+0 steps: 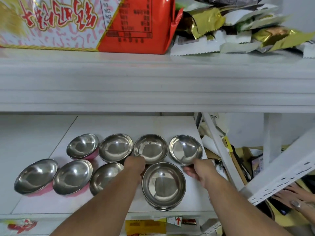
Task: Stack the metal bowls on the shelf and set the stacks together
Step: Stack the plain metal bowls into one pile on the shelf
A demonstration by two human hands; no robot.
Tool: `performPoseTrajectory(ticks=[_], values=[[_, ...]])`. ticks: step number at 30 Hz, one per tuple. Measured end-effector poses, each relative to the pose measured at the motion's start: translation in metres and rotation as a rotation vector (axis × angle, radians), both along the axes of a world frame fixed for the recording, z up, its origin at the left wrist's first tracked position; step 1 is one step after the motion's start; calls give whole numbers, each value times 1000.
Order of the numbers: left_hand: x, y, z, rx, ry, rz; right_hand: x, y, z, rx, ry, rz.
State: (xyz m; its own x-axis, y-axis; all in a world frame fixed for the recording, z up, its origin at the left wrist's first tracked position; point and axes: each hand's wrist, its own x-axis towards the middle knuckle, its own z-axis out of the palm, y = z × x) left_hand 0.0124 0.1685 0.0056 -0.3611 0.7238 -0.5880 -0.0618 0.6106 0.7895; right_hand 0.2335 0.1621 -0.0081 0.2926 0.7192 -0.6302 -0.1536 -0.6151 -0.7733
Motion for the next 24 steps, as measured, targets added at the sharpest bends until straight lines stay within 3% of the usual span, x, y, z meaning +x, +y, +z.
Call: performPoseTrajectory(ticks=[11,24], values=[[-42,-8,41,238,-2,45,3,-29,55,230,-42,-180],[-44,-70,56,278,8,-264,-9,-104,99,354,-40,-166]])
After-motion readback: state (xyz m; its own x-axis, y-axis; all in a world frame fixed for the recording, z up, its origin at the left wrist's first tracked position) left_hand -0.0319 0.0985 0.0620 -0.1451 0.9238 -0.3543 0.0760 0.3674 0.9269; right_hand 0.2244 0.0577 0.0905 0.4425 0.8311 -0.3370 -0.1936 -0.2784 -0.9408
